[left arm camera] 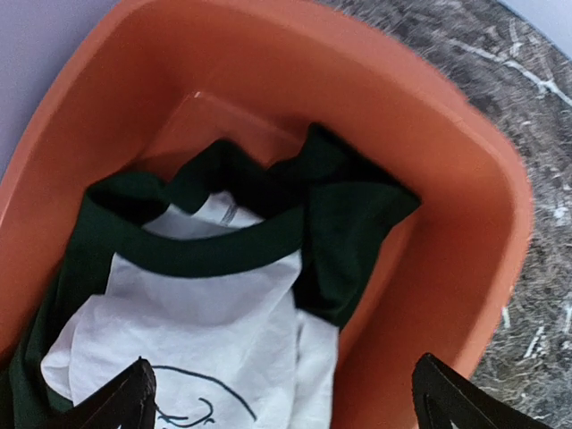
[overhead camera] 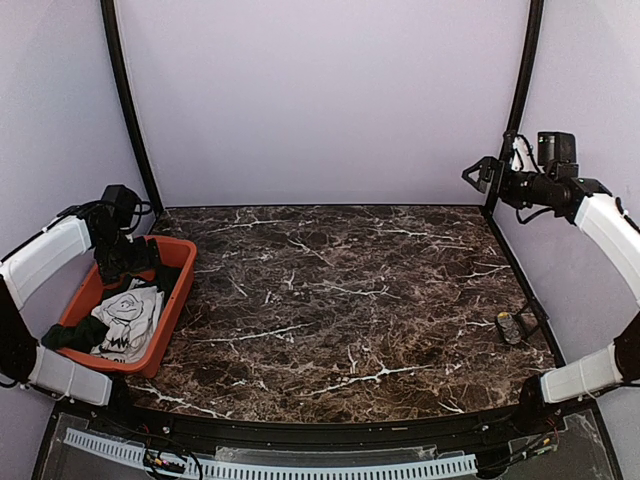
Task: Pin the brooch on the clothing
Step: Pick up the crumpled clothing from the bin.
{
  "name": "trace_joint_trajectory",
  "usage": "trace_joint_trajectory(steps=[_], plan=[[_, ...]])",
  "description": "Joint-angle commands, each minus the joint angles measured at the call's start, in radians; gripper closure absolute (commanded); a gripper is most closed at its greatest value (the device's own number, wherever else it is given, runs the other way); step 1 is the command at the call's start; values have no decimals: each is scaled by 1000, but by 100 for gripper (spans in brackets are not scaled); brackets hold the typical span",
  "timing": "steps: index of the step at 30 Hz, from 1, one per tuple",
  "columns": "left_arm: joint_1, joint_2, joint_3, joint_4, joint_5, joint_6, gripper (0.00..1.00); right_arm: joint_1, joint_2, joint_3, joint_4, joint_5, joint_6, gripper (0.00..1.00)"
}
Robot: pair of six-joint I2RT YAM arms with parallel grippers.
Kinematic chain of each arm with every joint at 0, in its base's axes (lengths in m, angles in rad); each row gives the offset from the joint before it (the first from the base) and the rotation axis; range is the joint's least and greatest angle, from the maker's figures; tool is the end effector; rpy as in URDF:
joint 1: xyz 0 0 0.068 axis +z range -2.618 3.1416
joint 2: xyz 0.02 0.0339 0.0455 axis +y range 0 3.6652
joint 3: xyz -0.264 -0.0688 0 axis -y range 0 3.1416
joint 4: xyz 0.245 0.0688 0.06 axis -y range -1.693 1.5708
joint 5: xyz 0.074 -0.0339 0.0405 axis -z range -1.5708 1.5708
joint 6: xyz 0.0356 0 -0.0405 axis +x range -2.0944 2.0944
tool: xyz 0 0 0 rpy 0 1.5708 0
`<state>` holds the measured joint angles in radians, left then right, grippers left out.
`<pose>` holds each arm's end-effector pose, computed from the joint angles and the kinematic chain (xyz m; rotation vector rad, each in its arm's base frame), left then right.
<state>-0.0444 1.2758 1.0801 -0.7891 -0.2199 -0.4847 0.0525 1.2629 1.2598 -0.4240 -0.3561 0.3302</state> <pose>0.2555 -0.0036 0.2867 -0.6323 2.4411 0.0697 0.2819 0.0272 0.3799 0.0476 2.0191 0.6000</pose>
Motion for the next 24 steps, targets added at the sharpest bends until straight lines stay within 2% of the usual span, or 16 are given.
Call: trace_joint_trajectory(steps=[1, 8, 12, 14, 16, 17, 18, 20, 21, 24], plan=[[25, 2, -83, -77, -77, -90, 0, 5, -31, -19, 59, -21, 6, 1], [33, 84, -168, -11, -97, -141, 0, 5, -40, -27, 55, -27, -12, 1], [35, 110, -190, 19, -106, -156, 13, 6, -61, -48, 65, -27, -13, 1], [36, 111, -201, 36, -115, -159, 22, 5, -71, -56, 67, -26, -13, 1], [38, 115, -206, 48, -111, -160, 36, 6, -79, -60, 62, -17, -18, 1], [39, 117, -209, 57, -108, -158, 50, 5, -83, -60, 60, -10, -20, 1], [40, 119, -210, 62, -99, -155, 56, 6, -88, -60, 57, -4, -22, 1], [40, 111, -212, 78, -77, -150, 86, 5, -92, -57, 55, 3, -23, 1], [40, 87, -206, 98, -66, -147, 96, 5, -94, -56, 54, 3, -23, 2], [39, -24, -193, 188, 22, -109, 99, 5, -95, -54, 60, 2, -20, 1]])
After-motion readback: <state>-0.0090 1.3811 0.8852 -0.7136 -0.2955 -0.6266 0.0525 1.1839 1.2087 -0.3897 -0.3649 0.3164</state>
